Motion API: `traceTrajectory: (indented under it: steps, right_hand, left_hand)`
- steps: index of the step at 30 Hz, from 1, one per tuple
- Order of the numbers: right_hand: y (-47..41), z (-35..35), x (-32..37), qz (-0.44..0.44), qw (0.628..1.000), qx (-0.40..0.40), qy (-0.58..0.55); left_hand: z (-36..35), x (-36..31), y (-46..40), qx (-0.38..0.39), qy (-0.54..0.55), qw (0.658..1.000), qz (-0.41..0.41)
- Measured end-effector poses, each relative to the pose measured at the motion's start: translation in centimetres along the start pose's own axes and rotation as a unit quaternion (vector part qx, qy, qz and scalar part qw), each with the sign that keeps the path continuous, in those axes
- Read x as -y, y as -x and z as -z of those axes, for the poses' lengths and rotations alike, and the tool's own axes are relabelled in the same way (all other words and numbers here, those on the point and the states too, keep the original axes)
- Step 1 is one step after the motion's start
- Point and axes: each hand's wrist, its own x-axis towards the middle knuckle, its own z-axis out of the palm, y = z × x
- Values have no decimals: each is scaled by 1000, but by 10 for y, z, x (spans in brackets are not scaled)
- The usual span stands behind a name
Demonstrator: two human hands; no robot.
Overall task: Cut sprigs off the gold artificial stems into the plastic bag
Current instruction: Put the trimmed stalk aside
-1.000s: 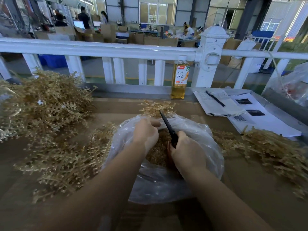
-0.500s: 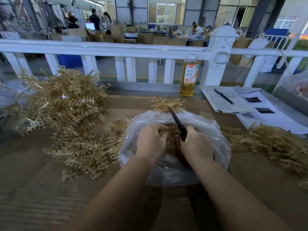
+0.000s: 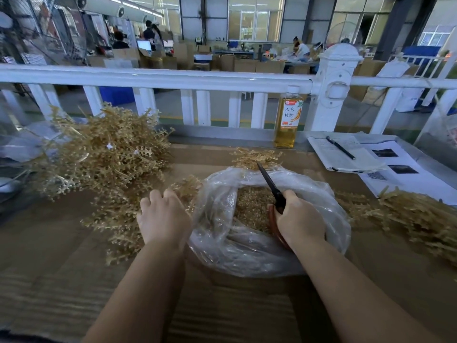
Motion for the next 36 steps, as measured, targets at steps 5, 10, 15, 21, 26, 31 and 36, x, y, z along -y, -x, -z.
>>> traceTrajectory:
  steps: [5,10,15,21,26,31,36]
  right_hand:
    - [1,-1,-1,4,1000,-4,3]
    - [0,-1,-2,6,1000,-11,4]
    - [0,-2,-2,6,1000,-10,8]
    - [2,2,-1,3,1000,3,-2]
    - [-1,9,0,-10,999,39,-26]
    - [-8,24,1,-20,982,28,-186]
    - [-14,40,25,8,945,53,-323]
  left_hand:
    - [1,11,-7,66,-62,996,23]
    - [13,15,-14,32,10,999,31]
    - [25,9,-23,-56,206,977,7]
    - [28,-25,-25,-33,423,901,-94]
    - [22,-44,-27,1,437,889,-135]
    - [9,-66,-22,81,425,891,-139]
    - [-5,-91,-15,149,367,902,-171]
